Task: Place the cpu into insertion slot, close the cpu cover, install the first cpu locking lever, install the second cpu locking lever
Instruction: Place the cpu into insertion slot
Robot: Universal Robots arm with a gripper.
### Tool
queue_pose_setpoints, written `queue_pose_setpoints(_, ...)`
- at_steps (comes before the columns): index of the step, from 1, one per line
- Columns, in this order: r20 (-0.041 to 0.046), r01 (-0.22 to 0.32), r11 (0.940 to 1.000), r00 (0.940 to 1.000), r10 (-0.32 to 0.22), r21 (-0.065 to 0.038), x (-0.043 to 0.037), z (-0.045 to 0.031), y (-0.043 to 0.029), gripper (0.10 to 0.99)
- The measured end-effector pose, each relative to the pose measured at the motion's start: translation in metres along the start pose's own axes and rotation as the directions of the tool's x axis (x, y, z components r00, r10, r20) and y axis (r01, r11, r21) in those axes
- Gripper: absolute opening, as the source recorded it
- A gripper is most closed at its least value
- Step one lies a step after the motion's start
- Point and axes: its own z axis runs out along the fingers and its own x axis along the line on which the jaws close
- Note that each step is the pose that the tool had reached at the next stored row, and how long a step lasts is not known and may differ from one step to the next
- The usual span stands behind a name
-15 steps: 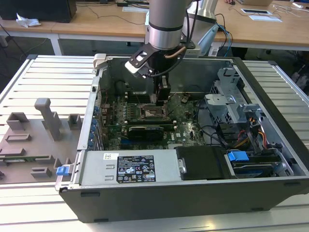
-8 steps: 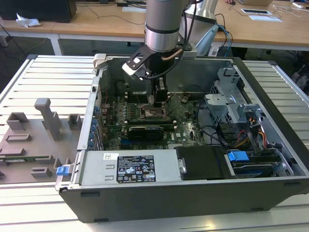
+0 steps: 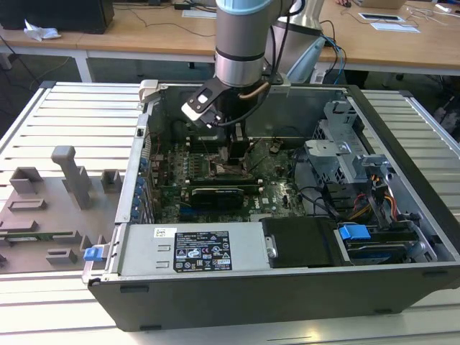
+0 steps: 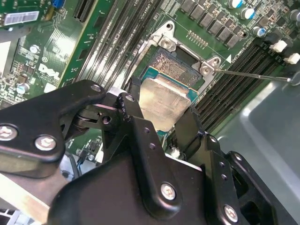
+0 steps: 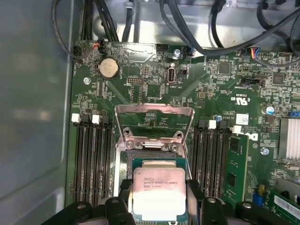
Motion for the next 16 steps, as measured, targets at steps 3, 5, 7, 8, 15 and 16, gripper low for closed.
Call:
queue_pose_setpoints(3,0.0001,-0.016,0.9999,0.9999,0.016,0.000,0.0008,0.0027,-0.0007,0.541)
queue_pose_setpoints(5,0.0004,-0.030,0.9995,0.9995,0.030,0.000,0.0010,0.0039,-0.0014,0.541)
queue_pose_setpoints(7,0.0005,-0.041,0.9992,0.9992,0.041,-0.001,0.0015,0.0070,-0.0020,0.541)
queue_pose_setpoints(8,0.0005,-0.044,0.9990,0.9990,0.044,-0.001,0.0019,0.0100,-0.0020,0.541)
queue_pose_setpoints(15,0.0007,-0.062,0.9981,0.9981,0.062,-0.001,0.0056,0.0222,-0.0049,0.541)
queue_pose_setpoints(16,0.0007,-0.062,0.9981,0.9981,0.062,-0.001,0.0055,0.0253,-0.0050,0.541)
